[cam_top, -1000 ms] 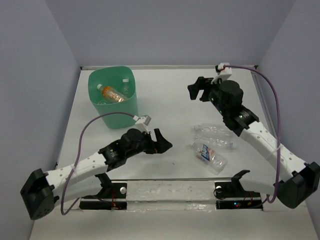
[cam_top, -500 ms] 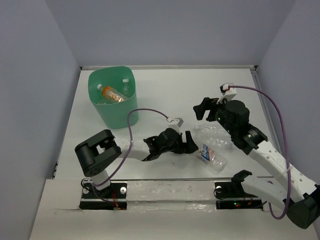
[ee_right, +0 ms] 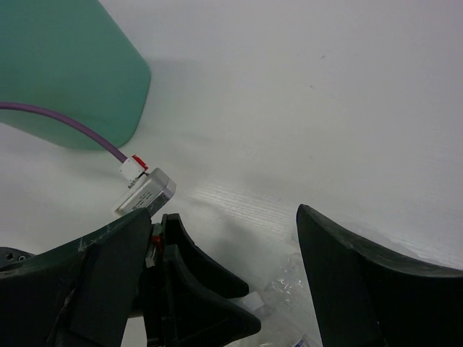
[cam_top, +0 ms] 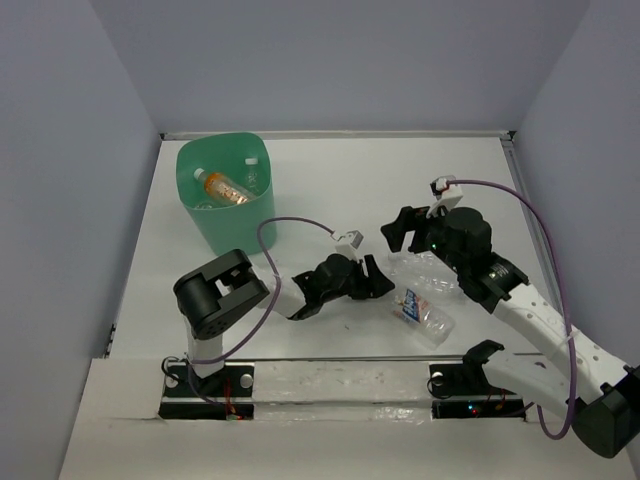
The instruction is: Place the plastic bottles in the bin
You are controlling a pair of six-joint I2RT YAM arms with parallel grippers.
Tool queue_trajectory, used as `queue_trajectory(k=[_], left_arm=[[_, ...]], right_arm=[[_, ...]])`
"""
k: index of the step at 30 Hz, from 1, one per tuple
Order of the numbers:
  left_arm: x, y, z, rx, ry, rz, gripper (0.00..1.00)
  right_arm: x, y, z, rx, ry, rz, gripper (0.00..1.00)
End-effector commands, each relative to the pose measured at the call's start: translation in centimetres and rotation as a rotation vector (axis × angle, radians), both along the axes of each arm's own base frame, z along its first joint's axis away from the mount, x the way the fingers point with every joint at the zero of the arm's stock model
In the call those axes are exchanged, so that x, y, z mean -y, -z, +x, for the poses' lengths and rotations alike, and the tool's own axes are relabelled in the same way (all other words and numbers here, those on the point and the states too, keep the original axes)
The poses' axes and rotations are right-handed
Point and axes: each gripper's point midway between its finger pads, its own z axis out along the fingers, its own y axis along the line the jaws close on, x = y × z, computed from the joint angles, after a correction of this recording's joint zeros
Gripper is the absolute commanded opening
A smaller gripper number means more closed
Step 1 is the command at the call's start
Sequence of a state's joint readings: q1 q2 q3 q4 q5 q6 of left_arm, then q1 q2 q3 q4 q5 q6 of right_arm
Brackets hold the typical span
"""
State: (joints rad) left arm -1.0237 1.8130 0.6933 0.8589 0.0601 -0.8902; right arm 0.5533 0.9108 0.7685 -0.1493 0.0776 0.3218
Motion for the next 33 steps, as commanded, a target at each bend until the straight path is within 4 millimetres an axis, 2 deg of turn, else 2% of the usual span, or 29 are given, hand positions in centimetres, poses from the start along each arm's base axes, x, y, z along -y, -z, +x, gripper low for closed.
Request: queue_trajectory(k=[1,5,8,14,16,17,18,21,24,29,30,33], left_arm=[[0.7,-1.1,0.3,0.03,0.007,-0.077,0.61],[0.4,-0.3,0.2,0.012,0.01,-0.067,0.59],[0.3,0.1,0.0,-0.007,0.015,-0.072,0.48],[0.2,0.7,-0.5,-0.03,0.028,-0.084,0.46],[-0.1,0.7,-0.5,-0.032,0.022,-0.091,0.37],[-0.3,0.6,-0.5,-0.035,0.017,-0.096,0.35],[-0.3,0.5,-0.5,-0.031,0.014,-0.1,0.28],[-1.0,0.2,-0.4,-0.025,-0.002,-0.101,0.2],[-1.7,-1.0,-0.2,0.0,-0.015,-0.114,0.11],[-2.8,-1.9,-0.2,0.028,-0.022,-0.099,0.01],[-3.1,-2.6,-0.2,0.042,-0.024,-0.1,0.0],[-4.1,-3.6,0.0,0.082,-0.044,-0.07,0.0]], right_arm=[[-0.4,-1.3,0.2,0.05,-0.011,0.037,0.87],[-0.3,-1.3,0.3,0.049,-0.005,0.036,0.87],[-0.3,-1.2,0.4,0.048,0.002,0.037,0.87],[-0.1,-0.9,0.3,0.044,0.009,0.036,0.87],[-0.1,-1.0,0.2,0.044,0.011,0.039,0.87],[-0.1,-1.0,0.2,0.044,0.011,0.039,0.87],[-0.1,-0.9,0.2,0.043,0.01,0.041,0.87],[-0.2,-0.7,0.1,0.037,0.001,0.042,0.87],[0.0,-0.6,-0.1,0.035,0.005,0.036,0.87],[0.0,-0.1,-0.7,0.008,-0.018,0.021,0.87],[0.1,0.1,-0.9,0.001,-0.018,0.017,0.86],[0.3,-0.3,-1.3,0.009,-0.02,0.026,0.86]])
